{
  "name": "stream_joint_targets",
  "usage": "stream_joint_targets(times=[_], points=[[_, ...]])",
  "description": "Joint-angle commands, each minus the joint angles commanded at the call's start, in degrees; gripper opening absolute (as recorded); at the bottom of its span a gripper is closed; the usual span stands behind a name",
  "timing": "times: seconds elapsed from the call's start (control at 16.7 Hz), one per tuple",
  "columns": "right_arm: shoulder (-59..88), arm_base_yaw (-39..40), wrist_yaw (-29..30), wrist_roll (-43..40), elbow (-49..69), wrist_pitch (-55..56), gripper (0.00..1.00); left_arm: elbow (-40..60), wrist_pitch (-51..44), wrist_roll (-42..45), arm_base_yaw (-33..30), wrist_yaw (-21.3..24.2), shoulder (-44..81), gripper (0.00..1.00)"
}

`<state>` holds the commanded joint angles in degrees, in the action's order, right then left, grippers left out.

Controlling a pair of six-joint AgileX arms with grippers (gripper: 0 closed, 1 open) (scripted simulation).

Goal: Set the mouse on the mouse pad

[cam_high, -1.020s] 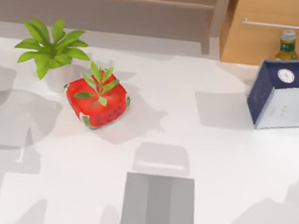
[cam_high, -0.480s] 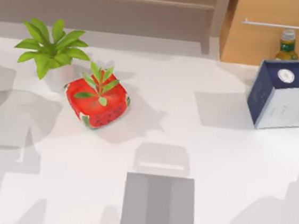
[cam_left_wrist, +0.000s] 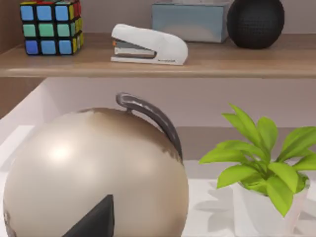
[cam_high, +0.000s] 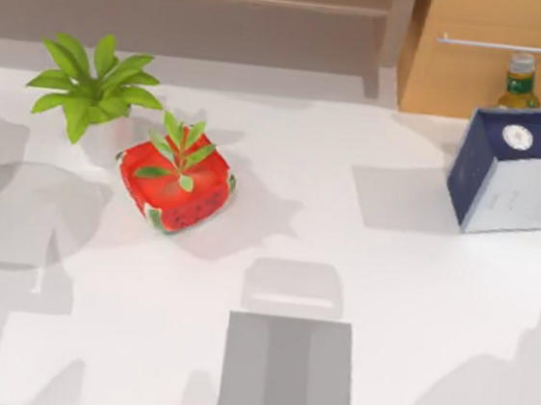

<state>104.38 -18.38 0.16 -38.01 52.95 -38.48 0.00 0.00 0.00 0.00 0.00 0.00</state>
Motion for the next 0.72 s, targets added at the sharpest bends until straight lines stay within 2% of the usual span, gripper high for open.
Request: stream_joint_targets(times=[0.42,0.72], points=[[0.0,0.0,0.0,0.0,0.0,0.0,0.02,0.0,0.0,0.0,0.0,0.0,0.0,1.0],[0.0,0.0,0.0,0.0,0.0,0.0,0.0,0.0,0.0,0.0,0.0,0.0,0.0,1.0]])
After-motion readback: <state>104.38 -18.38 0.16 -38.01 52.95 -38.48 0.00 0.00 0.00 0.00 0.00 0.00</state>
